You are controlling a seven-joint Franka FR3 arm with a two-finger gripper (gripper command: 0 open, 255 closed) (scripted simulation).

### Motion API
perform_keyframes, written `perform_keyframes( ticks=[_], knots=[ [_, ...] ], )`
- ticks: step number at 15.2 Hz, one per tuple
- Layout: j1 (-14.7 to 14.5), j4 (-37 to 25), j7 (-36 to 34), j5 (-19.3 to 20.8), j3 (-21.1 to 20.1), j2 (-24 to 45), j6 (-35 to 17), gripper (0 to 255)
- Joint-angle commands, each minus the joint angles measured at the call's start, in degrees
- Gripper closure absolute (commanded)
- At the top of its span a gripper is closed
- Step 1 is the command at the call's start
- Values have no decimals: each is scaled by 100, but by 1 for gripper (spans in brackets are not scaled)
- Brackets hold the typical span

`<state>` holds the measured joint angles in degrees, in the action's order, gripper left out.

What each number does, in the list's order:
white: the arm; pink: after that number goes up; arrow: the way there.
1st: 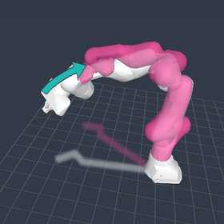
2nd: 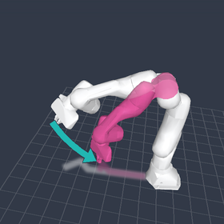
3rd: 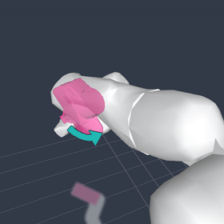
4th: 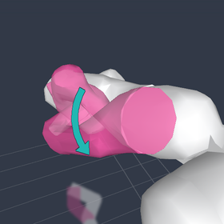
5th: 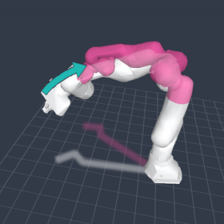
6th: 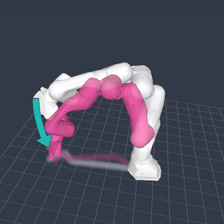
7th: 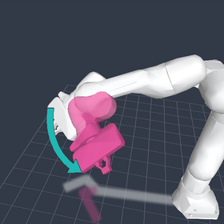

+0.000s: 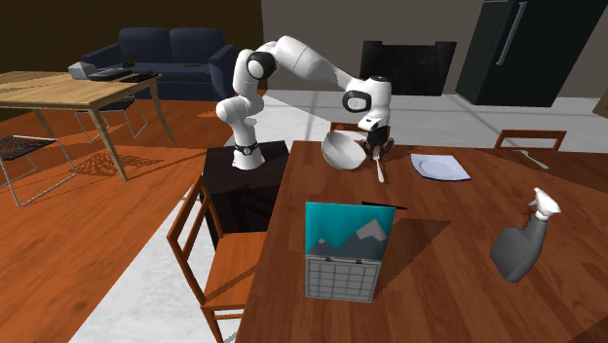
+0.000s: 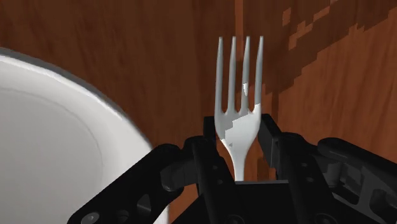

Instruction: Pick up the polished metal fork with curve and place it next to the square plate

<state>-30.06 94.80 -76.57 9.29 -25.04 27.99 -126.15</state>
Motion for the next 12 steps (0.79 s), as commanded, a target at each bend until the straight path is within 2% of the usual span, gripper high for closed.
perform_keyframes(
  ticks=[1,4,5,8,10,12],
  knots=[
    [-14,-43,0,6,55,70,786,255],
    [-33,-42,8,-7,78,66,784,255],
    [-13,44,7,-44,53,-45,805,0],
    [8,182,-7,-74,34,-149,766,0],
    [-34,-42,9,-8,79,66,784,0],
    [-11,-239,51,-74,43,-70,1107,0]
  ],
)
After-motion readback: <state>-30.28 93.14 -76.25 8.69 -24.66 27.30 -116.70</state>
